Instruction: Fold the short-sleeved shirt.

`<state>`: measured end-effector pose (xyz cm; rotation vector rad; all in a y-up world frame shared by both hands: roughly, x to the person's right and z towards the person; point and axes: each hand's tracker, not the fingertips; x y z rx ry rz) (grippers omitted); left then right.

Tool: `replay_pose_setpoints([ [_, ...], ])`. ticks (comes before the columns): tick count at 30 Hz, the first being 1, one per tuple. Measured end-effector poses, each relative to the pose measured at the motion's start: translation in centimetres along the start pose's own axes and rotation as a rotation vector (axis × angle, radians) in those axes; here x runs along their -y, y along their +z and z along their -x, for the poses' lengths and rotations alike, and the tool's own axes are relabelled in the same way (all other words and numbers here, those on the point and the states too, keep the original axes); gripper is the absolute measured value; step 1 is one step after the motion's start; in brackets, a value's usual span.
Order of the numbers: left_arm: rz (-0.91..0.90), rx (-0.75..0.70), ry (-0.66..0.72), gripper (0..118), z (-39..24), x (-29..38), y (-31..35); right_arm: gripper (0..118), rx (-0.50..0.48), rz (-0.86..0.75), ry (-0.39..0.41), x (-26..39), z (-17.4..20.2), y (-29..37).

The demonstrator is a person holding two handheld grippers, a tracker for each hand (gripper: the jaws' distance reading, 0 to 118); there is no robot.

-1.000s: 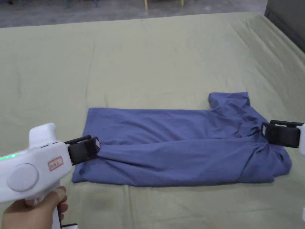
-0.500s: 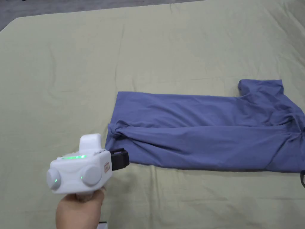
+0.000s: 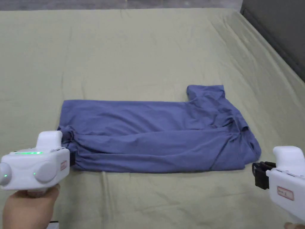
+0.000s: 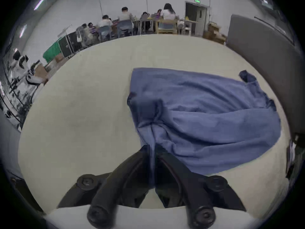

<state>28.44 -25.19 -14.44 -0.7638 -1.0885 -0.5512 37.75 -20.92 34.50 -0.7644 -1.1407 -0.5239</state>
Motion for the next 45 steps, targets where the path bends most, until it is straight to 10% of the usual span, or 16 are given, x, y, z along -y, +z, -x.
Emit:
replay_pose_setpoints([
  [1,0.003,-0.005,0.001,3,0.3,0.1,0.5,3,-0.025,-0.01,-0.005,-0.4,-0.6,-0.7],
  [3,-0.016,0.016,0.034,3,1.0,0.3,1.5,92,-0.096,-0.011,-0.033,-1.7,-1.8,-2.4],
  [5,-0.011,0.021,0.045,3,1.1,0.4,2.8,118,-0.081,0.01,-0.044,-3.1,-2.7,-4.8],
  [13,0.029,0.038,0.096,3,1.7,0.7,2.6,114,0.025,0.177,-0.02,-5.3,-3.4,-12.1],
  [17,0.047,0.036,0.104,3,2.2,0.9,2.1,19,-0.037,0.159,-0.028,-4.5,-2.3,-11.4],
  [18,0.051,0.037,0.107,3,2.4,1.0,2.2,15,-0.048,0.154,0.0,-4.6,-1.8,-10.9],
  [34,0.121,0.124,0.158,3,5.8,5.5,10.5,14,-0.094,0.242,0.069,-2.1,-1.8,0.0],
  [45,0.232,0.074,0.142,3,5.5,9.6,5.6,14,-0.069,0.348,0.033,2.8,-3.0,-5.7],
])
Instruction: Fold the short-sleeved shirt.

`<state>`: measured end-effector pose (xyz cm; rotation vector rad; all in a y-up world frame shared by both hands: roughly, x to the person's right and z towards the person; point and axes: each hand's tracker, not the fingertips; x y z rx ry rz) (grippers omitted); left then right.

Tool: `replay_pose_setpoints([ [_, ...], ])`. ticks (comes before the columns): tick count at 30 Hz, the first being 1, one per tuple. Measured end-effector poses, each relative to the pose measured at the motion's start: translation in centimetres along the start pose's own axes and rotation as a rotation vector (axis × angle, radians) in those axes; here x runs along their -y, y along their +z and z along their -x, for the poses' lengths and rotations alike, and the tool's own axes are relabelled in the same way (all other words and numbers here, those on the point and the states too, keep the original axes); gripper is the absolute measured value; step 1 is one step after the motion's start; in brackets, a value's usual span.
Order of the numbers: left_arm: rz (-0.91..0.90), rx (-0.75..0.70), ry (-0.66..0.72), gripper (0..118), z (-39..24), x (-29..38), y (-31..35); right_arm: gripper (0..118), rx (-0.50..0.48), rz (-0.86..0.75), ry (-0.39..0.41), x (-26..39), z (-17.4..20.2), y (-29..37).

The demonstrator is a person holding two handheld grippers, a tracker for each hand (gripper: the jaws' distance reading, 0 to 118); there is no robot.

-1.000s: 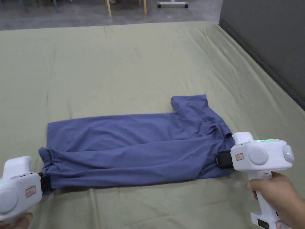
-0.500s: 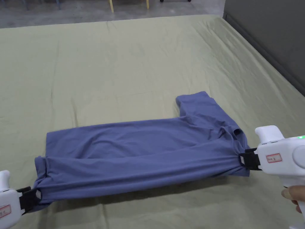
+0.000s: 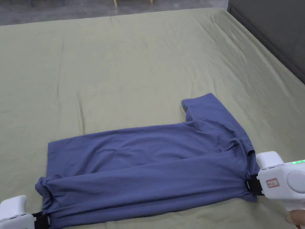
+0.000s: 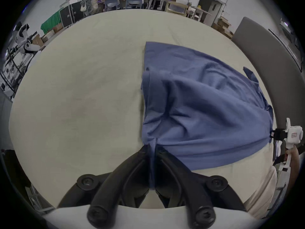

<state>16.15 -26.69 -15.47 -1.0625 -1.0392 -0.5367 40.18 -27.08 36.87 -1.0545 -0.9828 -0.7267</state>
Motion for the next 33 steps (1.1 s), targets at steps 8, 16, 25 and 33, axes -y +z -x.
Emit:
replay_pose_setpoints([
  [8,-0.027,-0.037,-0.039,21,0.1,0.3,-0.4,31,0.011,-0.015,0.014,0.1,0.1,-0.3],
  [16,-0.299,0.138,0.136,118,-2.2,-0.3,12.3,118,0.045,-0.364,-0.077,0.3,0.8,12.4],
  [25,-0.278,-0.027,-0.055,0,-3.7,-0.7,7.5,3,0.022,-0.425,0.049,-1.2,7.3,10.9],
  [33,-0.191,0.019,-0.026,110,-3.4,-10.7,0.7,3,-0.077,-0.374,0.061,-0.9,7.9,9.8],
])
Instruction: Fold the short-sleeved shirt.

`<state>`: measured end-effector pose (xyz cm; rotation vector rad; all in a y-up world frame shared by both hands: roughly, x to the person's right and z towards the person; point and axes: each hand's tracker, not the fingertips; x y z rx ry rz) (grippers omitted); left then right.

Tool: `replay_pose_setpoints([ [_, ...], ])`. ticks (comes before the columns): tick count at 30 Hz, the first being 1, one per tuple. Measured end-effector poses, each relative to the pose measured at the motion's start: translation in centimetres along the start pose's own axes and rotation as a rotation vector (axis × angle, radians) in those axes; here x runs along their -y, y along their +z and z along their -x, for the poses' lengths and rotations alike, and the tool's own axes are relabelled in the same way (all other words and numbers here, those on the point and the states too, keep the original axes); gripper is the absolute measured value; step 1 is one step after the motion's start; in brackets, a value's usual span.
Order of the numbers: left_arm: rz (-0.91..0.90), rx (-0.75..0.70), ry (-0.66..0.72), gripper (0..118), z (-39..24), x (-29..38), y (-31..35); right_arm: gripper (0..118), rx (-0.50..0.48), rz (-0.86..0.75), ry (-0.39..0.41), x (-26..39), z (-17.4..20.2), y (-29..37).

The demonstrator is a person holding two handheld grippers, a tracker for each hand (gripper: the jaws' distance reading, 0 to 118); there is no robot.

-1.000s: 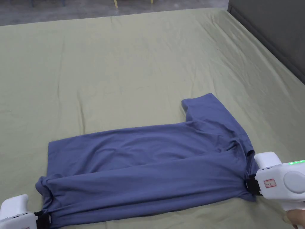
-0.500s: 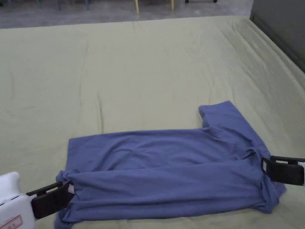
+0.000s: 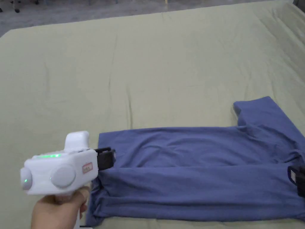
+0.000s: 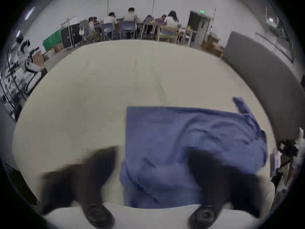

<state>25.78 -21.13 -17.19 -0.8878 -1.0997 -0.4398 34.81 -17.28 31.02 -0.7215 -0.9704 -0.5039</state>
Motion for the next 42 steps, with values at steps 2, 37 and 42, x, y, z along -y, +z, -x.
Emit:
replay_pose_setpoints([
  [2,0.059,0.0,0.025,118,1.1,-2.9,-3.3,3,0.002,0.01,-0.001,0.2,-0.4,0.1],
  [37,-0.01,-0.009,-0.052,0,0.8,-6.4,-4.6,43,0.237,0.386,-0.143,-12.8,-12.4,-22.7],
  [42,0.002,-0.011,-0.036,0,1.5,-6.1,-5.1,2,0.207,0.315,-0.005,-14.4,-12.7,-21.6],
])
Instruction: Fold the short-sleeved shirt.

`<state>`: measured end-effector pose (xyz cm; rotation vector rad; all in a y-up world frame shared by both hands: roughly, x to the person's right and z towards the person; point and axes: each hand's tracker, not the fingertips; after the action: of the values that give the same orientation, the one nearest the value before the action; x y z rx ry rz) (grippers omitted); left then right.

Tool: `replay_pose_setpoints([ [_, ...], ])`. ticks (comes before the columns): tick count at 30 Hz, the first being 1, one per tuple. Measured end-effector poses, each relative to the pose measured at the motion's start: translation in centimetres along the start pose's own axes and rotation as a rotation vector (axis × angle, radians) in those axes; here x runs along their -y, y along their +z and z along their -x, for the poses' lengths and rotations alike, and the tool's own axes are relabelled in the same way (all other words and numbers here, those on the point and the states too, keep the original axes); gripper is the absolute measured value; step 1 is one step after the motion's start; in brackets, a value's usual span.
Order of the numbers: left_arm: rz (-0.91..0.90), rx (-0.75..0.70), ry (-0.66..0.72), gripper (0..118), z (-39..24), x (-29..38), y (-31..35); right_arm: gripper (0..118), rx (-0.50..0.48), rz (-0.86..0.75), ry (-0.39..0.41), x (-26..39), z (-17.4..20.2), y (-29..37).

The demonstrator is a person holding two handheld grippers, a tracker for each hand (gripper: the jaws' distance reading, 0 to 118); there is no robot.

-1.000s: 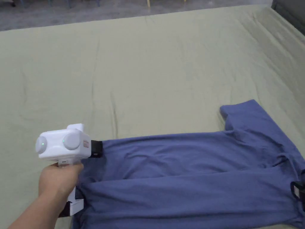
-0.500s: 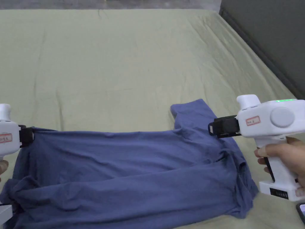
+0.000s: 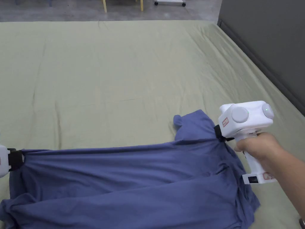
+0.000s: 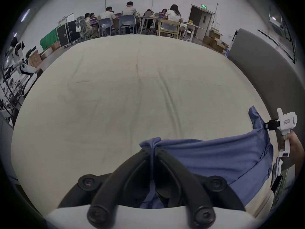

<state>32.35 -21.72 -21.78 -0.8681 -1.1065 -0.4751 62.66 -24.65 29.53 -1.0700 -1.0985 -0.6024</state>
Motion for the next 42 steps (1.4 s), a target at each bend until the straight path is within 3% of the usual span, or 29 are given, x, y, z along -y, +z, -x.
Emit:
replay_pose_setpoints([
  [2,-0.004,0.004,-0.003,0,0.1,0.1,0.4,2,-0.078,-0.03,0.002,-0.5,-0.6,1.2],
  [3,-0.01,0.008,-0.007,0,0.1,0.1,0.7,2,-0.062,-0.093,0.005,1.0,0.9,3.5],
  [7,-0.03,0.034,-0.036,0,0.5,0.4,3.0,2,-0.125,-0.162,0.064,2.8,0.8,8.6],
  [10,-0.045,0.064,-0.057,0,0.9,1.3,5.2,2,-0.109,-0.173,0.136,5.6,1.1,12.5],
  [14,-0.055,0.093,-0.093,0,1.4,3.2,8.0,2,-0.134,-0.158,0.135,9.4,-0.1,15.4],
  [18,-0.039,0.119,-0.108,0,2.3,5.7,10.1,2,-0.108,-0.094,0.177,12.9,-0.5,15.6],
  [22,0.009,0.142,-0.103,0,3.5,8.3,10.6,2,-0.131,-0.037,0.114,15.6,-1.3,15.1],
  [28,0.106,0.128,-0.162,0,3.4,11.5,8.2,2,-0.097,0.054,0.187,17.9,0.0,12.0],
  [34,0.152,0.07,-0.141,0,3.2,13.0,5.1,2,-0.068,0.128,0.174,19.5,0.5,7.2],
  [35,0.15,0.078,-0.116,0,3.3,13.1,4.8,2,-0.071,0.125,0.164,19.7,0.4,6.8],
  [37,0.139,0.073,-0.053,0,3.5,12.9,4.7,2,-0.097,0.112,0.073,19.7,-0.1,6.7],
  [39,0.146,0.075,-0.021,0,3.5,12.8,4.9,2,-0.097,0.111,0.089,19.7,-0.2,7.0],
  [40,0.144,0.071,-0.017,3,3.4,12.6,5.2,3,-0.098,0.104,0.098,19.9,-0.2,7.2],
  [41,0.14,0.054,-0.003,29,3.2,12.4,5.9,11,-0.098,0.096,0.102,19.8,-0.1,7.7],
  [42,0.118,0.018,0.03,78,3.1,12.0,7.1,26,-0.08,0.076,0.106,19.7,-0.2,8.8],
])
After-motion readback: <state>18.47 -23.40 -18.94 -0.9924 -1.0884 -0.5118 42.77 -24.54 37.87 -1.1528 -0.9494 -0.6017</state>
